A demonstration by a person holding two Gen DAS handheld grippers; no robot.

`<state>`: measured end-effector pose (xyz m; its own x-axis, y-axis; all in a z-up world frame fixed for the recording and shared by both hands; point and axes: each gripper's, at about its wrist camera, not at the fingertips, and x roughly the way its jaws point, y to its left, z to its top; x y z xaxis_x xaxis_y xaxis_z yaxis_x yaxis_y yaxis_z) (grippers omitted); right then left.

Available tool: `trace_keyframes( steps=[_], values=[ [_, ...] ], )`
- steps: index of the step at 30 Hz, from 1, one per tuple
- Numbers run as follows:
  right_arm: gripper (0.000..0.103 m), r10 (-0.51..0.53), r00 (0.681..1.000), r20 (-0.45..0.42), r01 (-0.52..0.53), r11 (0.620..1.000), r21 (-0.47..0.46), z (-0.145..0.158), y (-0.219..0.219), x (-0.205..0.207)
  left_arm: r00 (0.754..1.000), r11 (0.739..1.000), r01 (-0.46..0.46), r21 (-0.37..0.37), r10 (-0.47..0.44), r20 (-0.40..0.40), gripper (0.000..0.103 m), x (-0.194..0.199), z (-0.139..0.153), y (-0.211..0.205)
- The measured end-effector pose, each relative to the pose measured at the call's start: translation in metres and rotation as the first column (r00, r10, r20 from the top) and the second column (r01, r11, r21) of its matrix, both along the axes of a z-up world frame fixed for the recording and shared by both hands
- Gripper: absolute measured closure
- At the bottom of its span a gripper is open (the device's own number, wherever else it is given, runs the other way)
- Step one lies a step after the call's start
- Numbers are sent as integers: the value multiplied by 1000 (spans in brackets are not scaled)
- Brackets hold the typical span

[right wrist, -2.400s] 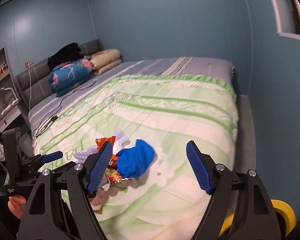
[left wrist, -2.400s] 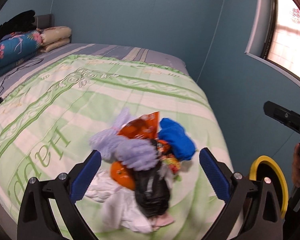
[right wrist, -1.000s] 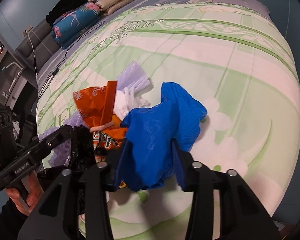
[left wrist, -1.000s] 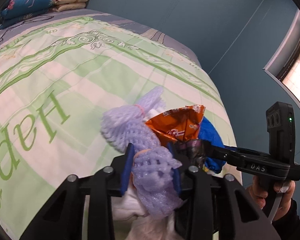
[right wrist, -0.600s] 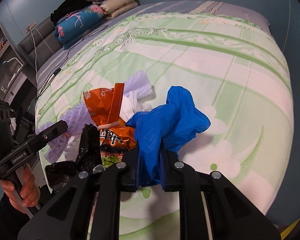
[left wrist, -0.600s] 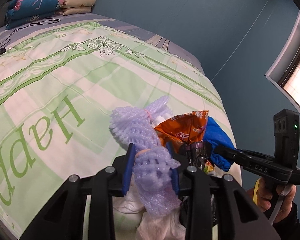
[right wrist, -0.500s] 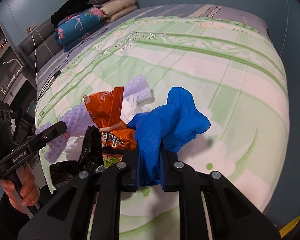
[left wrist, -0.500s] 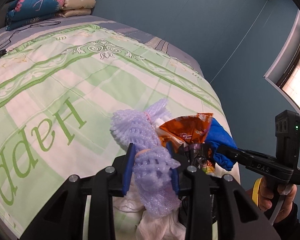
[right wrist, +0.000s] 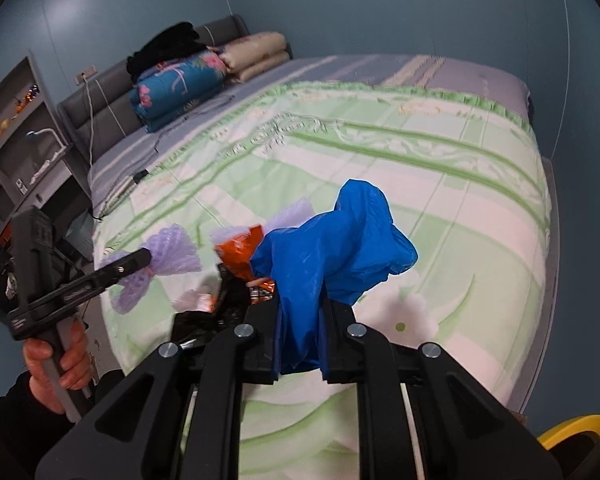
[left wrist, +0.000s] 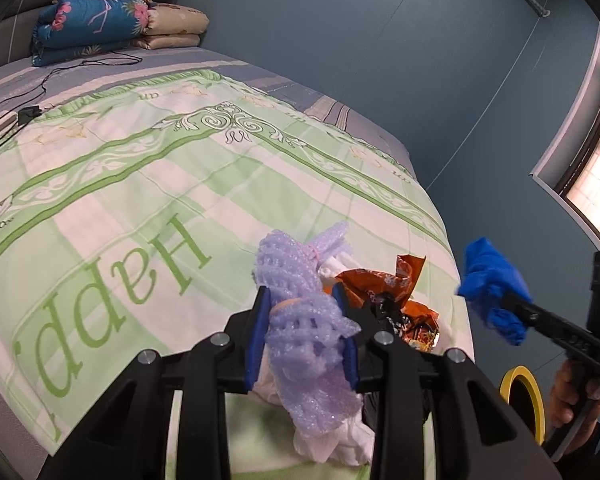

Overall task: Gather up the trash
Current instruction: 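Carry the foam net and blue bag to the yellow bin and release both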

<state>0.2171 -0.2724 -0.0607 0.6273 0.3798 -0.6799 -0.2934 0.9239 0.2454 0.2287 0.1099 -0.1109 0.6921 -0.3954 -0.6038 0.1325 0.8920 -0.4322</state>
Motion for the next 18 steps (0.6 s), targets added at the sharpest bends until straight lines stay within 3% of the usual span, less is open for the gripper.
trace_keyframes(
  steps=[8, 18],
  values=[
    [90, 6, 997, 74, -6, 1000, 4, 33, -9, -40, 999, 1000, -15, 10, 15, 40, 74, -19, 20, 3],
    [90, -11, 995, 102, 9, 1000, 19, 45, -31, -71, 996, 1000, -7, 27, 4, 86, 73, -38, 43, -11]
  ],
)
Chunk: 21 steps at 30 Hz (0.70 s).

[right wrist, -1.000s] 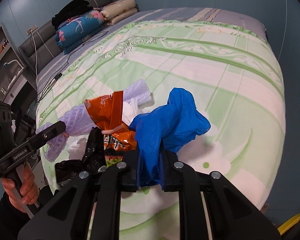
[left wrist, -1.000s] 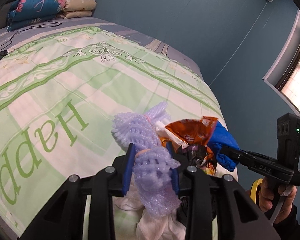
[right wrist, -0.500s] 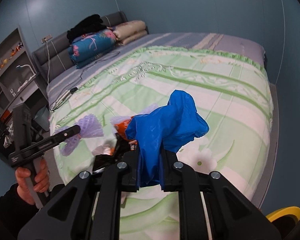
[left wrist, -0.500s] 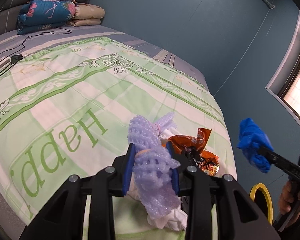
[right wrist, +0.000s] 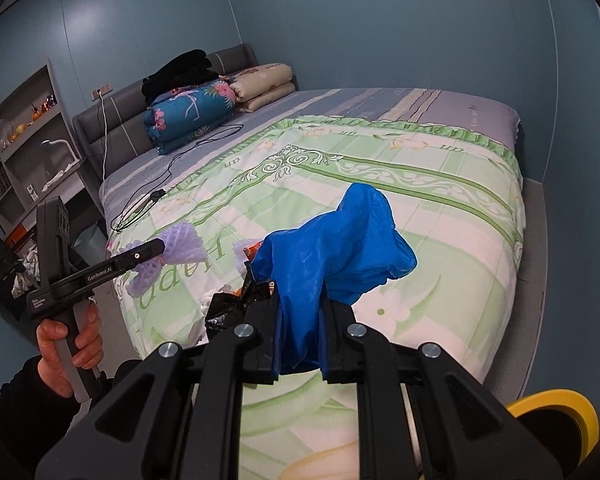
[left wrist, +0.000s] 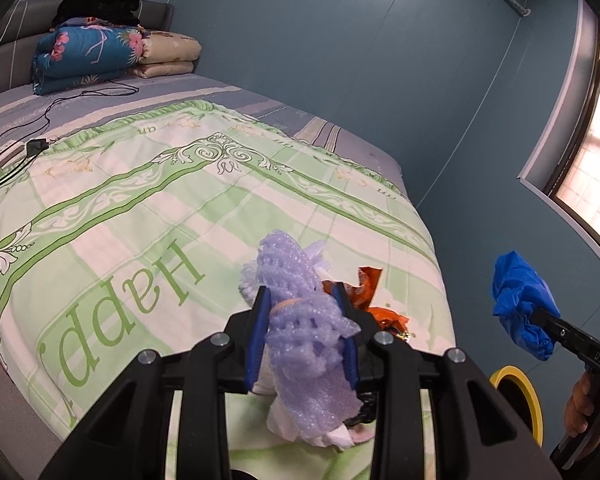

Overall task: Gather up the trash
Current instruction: 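Carry the foam net and blue bag to the yellow bin and release both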

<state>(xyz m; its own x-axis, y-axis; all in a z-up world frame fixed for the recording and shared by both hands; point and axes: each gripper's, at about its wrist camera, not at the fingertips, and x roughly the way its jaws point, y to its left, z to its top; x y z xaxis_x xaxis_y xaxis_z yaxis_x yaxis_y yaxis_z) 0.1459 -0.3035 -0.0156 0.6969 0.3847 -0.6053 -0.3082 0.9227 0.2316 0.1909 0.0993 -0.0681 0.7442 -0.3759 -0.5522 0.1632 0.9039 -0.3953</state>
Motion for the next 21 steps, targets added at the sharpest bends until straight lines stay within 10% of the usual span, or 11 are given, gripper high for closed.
trace_keyframes(
  steps=[21],
  values=[
    [90, -124, 991, 43, 124, 992, 0, 19, -65, -54, 985, 985, 170, 35, -170, 23, 73, -24, 17, -86]
  ],
)
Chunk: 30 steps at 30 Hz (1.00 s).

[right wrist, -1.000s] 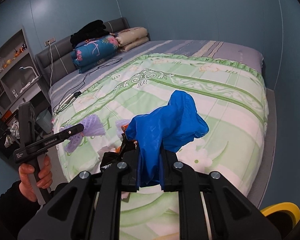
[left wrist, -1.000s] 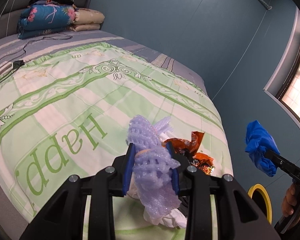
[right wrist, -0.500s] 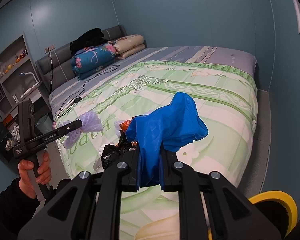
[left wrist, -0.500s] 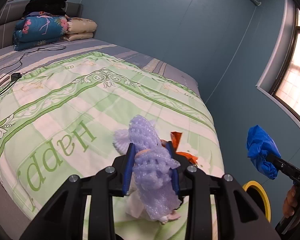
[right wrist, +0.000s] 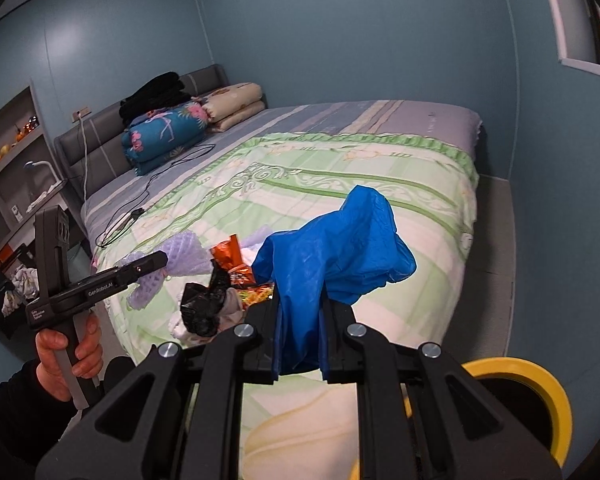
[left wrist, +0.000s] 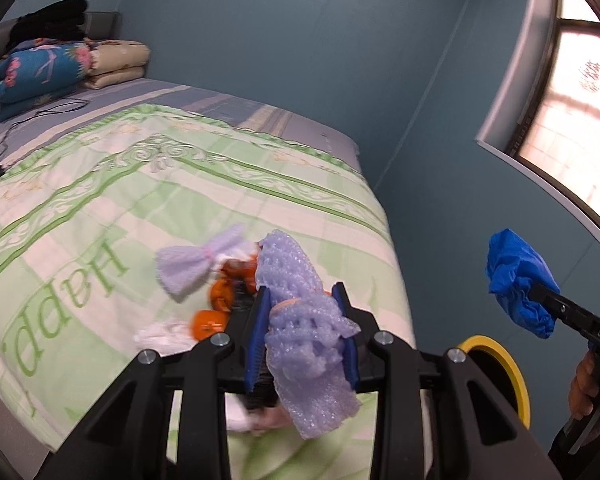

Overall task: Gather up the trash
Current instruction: 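Carry the foam net and blue bag to the yellow bin and release both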

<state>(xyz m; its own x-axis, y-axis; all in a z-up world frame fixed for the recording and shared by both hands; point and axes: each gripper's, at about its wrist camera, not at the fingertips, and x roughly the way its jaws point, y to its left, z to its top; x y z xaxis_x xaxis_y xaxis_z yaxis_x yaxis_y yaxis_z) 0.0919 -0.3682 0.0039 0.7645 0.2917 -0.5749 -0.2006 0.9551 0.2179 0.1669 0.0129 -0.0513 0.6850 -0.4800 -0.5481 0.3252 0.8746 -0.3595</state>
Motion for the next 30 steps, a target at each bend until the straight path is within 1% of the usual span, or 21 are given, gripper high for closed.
trace_keyframes(
  steps=[6, 14, 20, 30],
  values=[
    [90, -57, 998, 14, 57, 998, -14, 7, -20, -17, 996, 996, 88, -7, -87, 28, 73, -3, 10, -39],
    [90, -135, 990, 51, 136, 990, -26, 19, -51, -41, 981, 982, 190, -11, -189, 51, 73, -8, 24, -91],
    [90, -193, 978, 78, 195, 980, -25, 27, -72, -62, 962, 964, 266, 0, -265, 59, 73, -18, 30, -130],
    [90, -274, 958, 89, 277, 960, -27, 32, -98, -90, 922, 924, 382, 31, -383, 49, 73, -41, 25, -193]
  ],
)
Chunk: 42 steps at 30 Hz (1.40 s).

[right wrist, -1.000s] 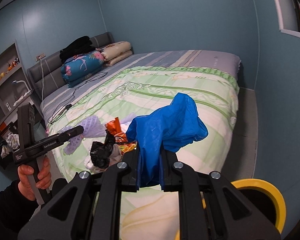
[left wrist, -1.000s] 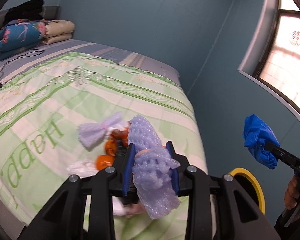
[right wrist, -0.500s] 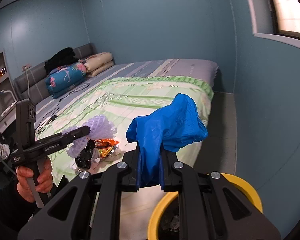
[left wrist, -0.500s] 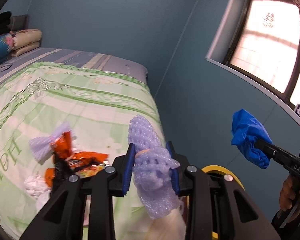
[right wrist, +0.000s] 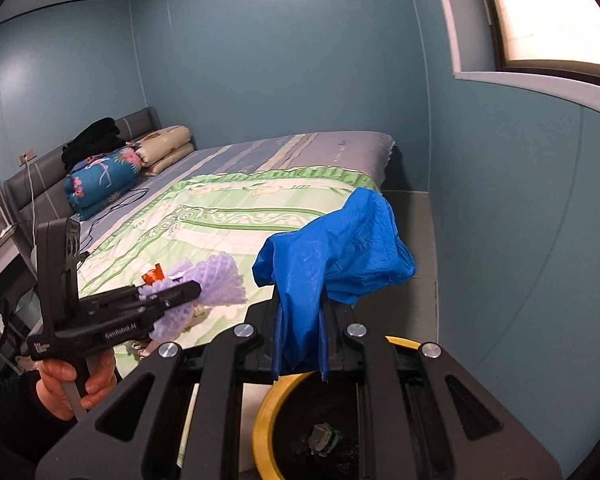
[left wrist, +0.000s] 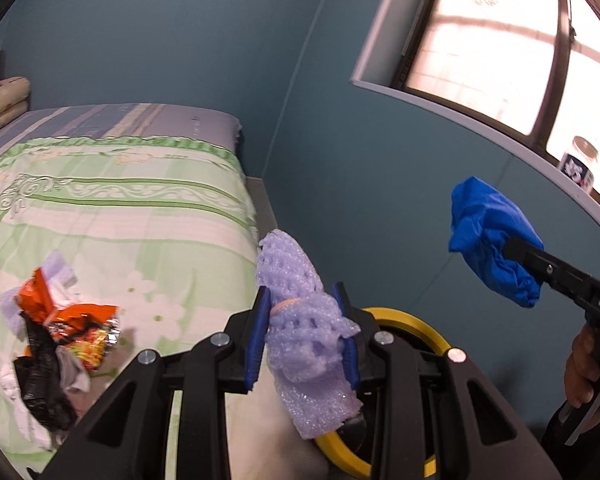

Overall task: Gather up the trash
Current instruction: 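Carry the foam net and blue bag to the yellow bin and release both, then return both open tools over the remaining trash on the bed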

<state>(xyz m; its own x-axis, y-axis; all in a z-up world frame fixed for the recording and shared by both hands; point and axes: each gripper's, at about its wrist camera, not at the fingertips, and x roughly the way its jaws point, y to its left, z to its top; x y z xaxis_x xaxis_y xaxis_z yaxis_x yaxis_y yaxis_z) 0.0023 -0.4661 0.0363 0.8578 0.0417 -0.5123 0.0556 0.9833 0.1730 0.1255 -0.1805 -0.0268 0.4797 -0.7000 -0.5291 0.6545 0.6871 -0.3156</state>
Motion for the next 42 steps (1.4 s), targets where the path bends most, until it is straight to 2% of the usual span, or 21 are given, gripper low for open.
trace_keyframes(
  steps=[10, 16, 24, 25, 26, 27, 28, 33, 42],
  values=[
    [90, -59, 998, -3, 59, 998, 22, -1, -20, -19, 994, 994, 107, 23, -107, -9, 73, -24, -7, -43],
    [90, -81, 997, -14, 81, 997, 16, 2, -21, -22, 984, 985, 171, 35, -169, -54, 73, -35, -24, -70],
    [89, -113, 994, -16, 113, 993, 29, 3, -32, -26, 970, 970, 237, 48, -234, -64, 71, -51, -39, -91],
    [87, -119, 993, -12, 120, 992, 30, 4, -32, -26, 971, 971, 236, 43, -233, -55, 59, -53, -39, -89],
    [76, -132, 991, -7, 132, 991, 34, 4, -34, -27, 972, 972, 234, 38, -232, -48, 40, -55, -39, -88],
    [55, -144, 990, -3, 144, 989, 41, 6, -36, -27, 977, 976, 214, 40, -213, -33, 30, -57, -39, -85],
    [46, -159, 987, 6, 159, 986, 50, 5, -38, -30, 980, 980, 198, 32, -197, -16, 22, -59, -39, -81],
    [49, -223, 974, 37, 219, 972, 85, 9, -52, -38, 984, 984, 177, 5, -177, -22, 16, -49, -36, -62],
    [49, -201, 978, 54, 197, 977, 77, 11, -48, -38, 987, 985, 158, -65, -159, -12, 14, -37, -14, -39]
  ],
)
